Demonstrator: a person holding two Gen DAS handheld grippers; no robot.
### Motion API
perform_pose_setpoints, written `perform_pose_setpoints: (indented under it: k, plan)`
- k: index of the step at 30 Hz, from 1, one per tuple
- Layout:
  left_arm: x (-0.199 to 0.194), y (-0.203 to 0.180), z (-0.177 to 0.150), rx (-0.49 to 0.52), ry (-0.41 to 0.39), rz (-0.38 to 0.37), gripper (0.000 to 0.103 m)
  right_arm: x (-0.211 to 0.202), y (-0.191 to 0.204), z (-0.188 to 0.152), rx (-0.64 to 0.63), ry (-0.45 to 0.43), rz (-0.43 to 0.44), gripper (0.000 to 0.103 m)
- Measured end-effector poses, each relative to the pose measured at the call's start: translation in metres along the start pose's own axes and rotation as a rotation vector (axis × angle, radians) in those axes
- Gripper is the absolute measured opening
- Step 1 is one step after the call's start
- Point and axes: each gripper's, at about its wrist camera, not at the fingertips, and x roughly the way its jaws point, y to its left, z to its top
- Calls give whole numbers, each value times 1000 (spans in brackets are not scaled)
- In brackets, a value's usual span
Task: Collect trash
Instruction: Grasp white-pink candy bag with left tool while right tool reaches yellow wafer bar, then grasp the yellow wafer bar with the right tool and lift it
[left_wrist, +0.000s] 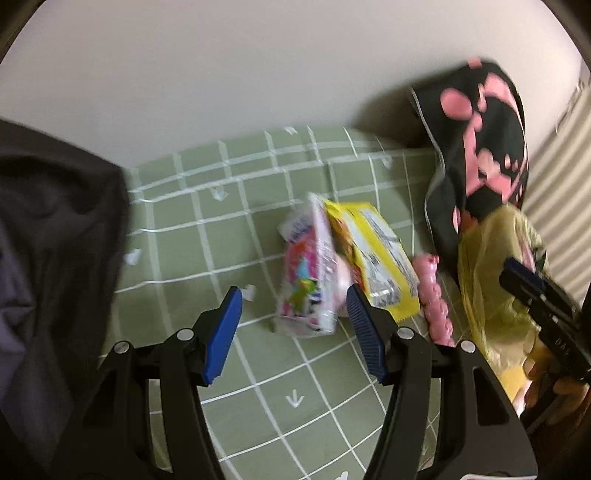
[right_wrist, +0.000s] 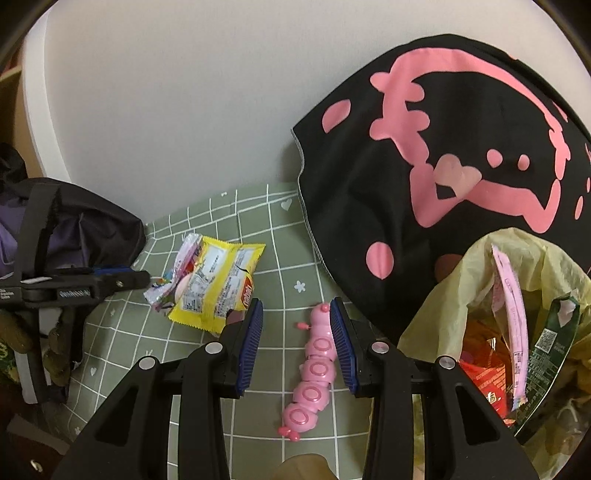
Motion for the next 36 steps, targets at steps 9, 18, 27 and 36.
perform_pose_setpoints:
  k: [9, 18, 27, 36]
  plan:
    - [26, -12, 1, 18, 66, -13, 38, 8, -20, -7, 49, 39, -26, 36]
    - [15, 6, -1, -33, 42, 7, 20, 37, -4, 10, 39, 60, 65, 36]
    - [-16, 47, 1, -119, 5, 46, 20, 88, 28, 22, 64, 124, 161, 36]
    - [-19, 67, 3, -157, 10, 48, 20, 95, 73, 16, -87, 129, 190, 37]
